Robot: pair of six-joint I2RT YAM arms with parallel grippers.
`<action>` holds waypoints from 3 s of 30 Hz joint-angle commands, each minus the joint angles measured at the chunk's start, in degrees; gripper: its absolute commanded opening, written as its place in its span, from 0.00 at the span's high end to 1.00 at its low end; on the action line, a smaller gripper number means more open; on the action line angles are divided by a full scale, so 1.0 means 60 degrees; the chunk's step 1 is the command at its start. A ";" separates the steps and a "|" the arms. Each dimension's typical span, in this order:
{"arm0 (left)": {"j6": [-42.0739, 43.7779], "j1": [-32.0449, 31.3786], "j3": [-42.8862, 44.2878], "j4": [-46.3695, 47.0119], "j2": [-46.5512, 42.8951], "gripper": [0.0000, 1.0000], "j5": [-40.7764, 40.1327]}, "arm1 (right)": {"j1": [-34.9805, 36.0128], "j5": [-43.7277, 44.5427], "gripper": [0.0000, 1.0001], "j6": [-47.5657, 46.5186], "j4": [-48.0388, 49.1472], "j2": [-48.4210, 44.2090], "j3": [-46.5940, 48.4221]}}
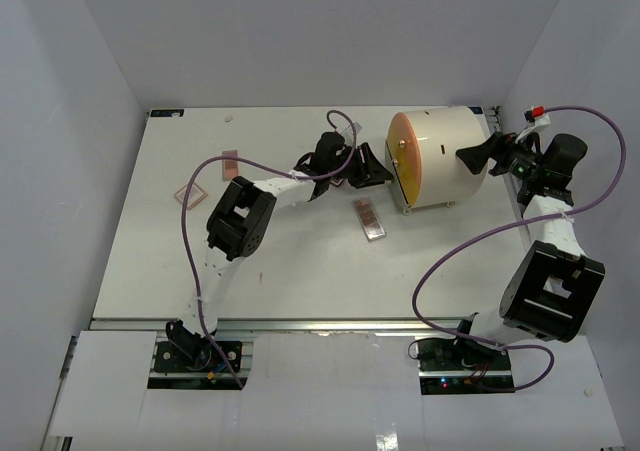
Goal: Organize the makeup
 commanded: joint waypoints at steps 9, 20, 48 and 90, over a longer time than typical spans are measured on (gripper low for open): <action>-0.0427 0.0058 0.0808 0.0461 0.0610 0.46 0.0354 | -0.0057 -0.0652 0.02 -0.0045 0.0149 -0.0083 -0.0065; -0.1097 0.0087 0.0842 0.1221 0.1093 0.55 0.0669 | -0.0121 -0.0826 0.02 -0.0010 0.0191 -0.0013 -0.0083; -0.0082 0.0841 -0.2898 0.1626 -0.1595 0.73 0.0837 | -0.0602 -0.0744 0.02 -0.0018 -0.0480 0.0599 0.0715; 0.6761 0.2422 -0.8687 -0.4203 -1.2535 0.02 -0.3250 | 0.9148 0.5878 0.10 -0.7024 -0.8699 -0.3775 -0.0822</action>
